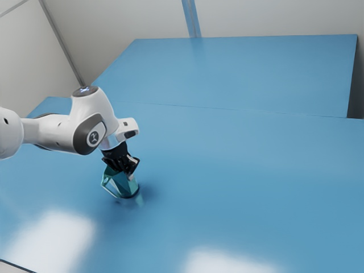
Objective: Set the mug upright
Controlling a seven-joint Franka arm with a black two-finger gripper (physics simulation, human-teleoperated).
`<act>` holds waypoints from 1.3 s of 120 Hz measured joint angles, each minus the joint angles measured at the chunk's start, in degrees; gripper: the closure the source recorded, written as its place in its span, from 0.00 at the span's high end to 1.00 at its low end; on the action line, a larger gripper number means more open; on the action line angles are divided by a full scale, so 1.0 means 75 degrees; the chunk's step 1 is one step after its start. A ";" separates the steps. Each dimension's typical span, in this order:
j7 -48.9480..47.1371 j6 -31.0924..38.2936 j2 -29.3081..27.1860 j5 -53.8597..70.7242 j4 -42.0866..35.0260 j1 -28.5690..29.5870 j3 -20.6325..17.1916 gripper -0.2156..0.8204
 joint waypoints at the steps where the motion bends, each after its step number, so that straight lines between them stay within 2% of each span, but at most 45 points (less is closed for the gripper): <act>1: -0.0007 0.0001 0.0006 0.0000 0.0001 -0.0001 0.0001 0.04; 16: -0.0107 0.0016 0.0058 0.0002 -0.0003 -0.0014 0.0000 0.04; 23: -0.0131 0.0019 0.0080 -0.0021 -0.0004 -0.0026 -0.0002 0.08; 48: -0.0149 0.0018 -0.0081 -0.0094 0.0010 -0.0116 -0.0001 0.48; 59: -0.0155 0.0006 -0.0331 -0.0109 0.0024 -0.0191 -0.0004 0.58; 72: -0.0159 -0.0052 -0.0524 -0.0116 0.0093 -0.0241 -0.0019 0.66; 98: -0.0170 -0.1150 -0.0329 -0.0146 0.1391 -0.0225 -0.0110 0.74; 131: -0.0176 -0.2978 0.0181 -0.0176 0.3172 0.0433 -0.0877 0.77; 156: -0.0178 -0.4243 0.0529 -0.0147 0.4520 0.0426 -0.0936 0.78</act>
